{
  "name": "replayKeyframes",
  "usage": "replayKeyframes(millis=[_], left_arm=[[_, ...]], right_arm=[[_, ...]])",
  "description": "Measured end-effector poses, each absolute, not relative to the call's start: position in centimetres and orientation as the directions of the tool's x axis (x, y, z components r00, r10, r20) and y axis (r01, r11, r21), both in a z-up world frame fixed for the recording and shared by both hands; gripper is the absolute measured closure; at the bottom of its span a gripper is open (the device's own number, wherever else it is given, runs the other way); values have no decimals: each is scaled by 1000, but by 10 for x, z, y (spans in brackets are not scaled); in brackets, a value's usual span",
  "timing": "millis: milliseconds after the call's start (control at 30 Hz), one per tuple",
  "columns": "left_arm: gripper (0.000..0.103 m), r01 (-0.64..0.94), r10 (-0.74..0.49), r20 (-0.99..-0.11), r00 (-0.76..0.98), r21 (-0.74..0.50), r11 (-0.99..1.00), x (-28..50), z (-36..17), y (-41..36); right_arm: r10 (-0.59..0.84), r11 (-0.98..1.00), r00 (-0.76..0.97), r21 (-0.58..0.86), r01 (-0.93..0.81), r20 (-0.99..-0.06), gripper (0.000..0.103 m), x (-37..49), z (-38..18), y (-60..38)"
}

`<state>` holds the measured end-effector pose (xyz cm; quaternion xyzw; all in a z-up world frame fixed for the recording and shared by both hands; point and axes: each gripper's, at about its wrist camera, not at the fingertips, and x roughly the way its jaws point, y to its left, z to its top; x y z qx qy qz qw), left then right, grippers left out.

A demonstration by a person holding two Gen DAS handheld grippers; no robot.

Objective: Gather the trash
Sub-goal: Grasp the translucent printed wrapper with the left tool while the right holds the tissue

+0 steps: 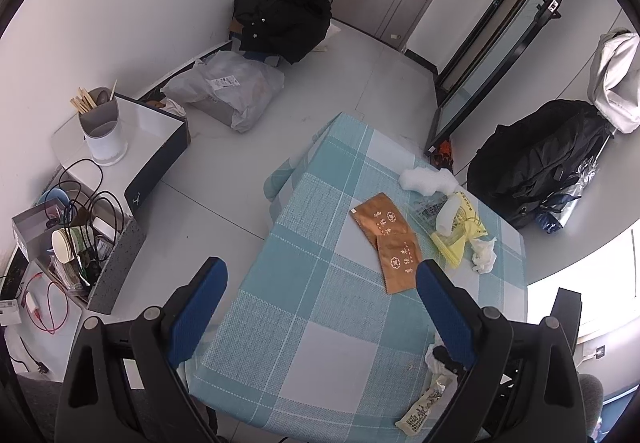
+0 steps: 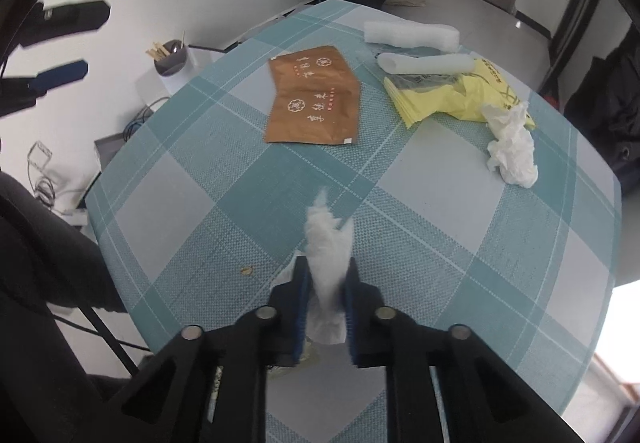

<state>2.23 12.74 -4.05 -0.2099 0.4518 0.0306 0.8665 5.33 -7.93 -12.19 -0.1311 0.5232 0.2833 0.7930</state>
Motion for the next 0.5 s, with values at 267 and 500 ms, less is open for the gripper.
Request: replayKeyframes(millis=[267,500], left_arm=[[10,-200,-135,-818,559,-291,936,26,-48,115],[10,-71,-174,-811,558,-256,964,17,-49,90]], right_arm=[[344,837,344,119,-535,-874,96,59,-109,-96],[366,876,426,153,-457,-827,96,66,-85,-125]])
